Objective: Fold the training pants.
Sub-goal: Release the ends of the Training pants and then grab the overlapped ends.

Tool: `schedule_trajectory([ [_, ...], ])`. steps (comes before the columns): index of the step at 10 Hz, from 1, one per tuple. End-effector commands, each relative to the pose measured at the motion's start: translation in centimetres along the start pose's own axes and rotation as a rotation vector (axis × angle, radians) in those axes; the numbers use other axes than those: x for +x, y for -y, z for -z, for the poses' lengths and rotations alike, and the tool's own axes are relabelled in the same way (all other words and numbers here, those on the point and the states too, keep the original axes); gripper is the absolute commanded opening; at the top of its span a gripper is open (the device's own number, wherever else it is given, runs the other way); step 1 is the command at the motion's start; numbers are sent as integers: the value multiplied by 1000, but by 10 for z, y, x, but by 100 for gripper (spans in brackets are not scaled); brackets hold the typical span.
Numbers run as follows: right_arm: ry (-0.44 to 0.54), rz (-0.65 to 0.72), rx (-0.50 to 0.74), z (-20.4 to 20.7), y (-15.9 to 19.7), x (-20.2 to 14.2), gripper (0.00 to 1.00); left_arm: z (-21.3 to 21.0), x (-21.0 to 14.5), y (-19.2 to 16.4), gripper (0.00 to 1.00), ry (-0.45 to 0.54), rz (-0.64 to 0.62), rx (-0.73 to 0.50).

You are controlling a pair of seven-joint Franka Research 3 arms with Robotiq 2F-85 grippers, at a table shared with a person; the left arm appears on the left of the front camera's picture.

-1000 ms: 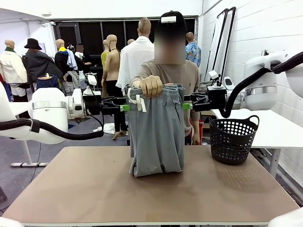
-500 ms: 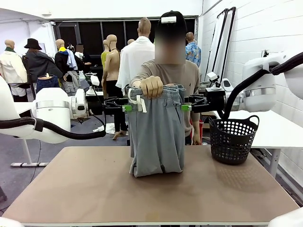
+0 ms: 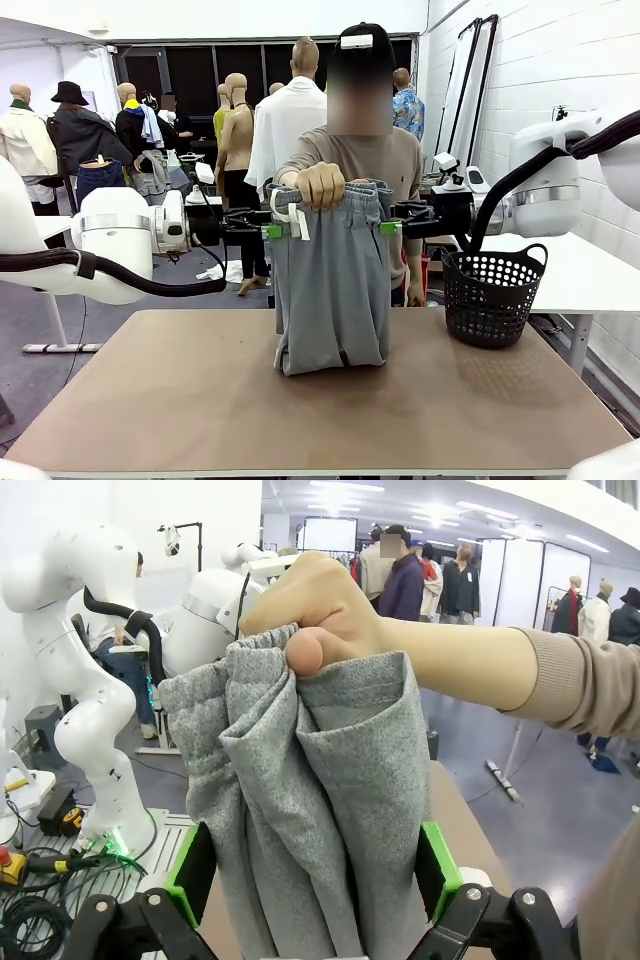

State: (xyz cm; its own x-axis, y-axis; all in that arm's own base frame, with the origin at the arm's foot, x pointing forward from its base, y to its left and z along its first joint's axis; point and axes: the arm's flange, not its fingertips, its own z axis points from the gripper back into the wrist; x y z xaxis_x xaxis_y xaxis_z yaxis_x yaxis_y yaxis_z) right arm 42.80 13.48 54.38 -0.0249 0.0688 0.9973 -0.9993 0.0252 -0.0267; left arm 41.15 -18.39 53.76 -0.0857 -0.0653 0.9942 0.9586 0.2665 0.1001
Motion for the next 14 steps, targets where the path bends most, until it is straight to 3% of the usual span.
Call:
schedule_trajectory([
  [1, 32, 23, 10, 7, -1, -4, 100, 12, 1, -4, 100, 9, 1, 18],
  [6, 34, 18, 36, 18, 6, -9, 100, 27, 9, -9, 100, 11, 52, 0],
  [14, 30, 1, 32, 18, 13, -3, 100, 46, 15, -6, 100, -2, 19, -129],
])
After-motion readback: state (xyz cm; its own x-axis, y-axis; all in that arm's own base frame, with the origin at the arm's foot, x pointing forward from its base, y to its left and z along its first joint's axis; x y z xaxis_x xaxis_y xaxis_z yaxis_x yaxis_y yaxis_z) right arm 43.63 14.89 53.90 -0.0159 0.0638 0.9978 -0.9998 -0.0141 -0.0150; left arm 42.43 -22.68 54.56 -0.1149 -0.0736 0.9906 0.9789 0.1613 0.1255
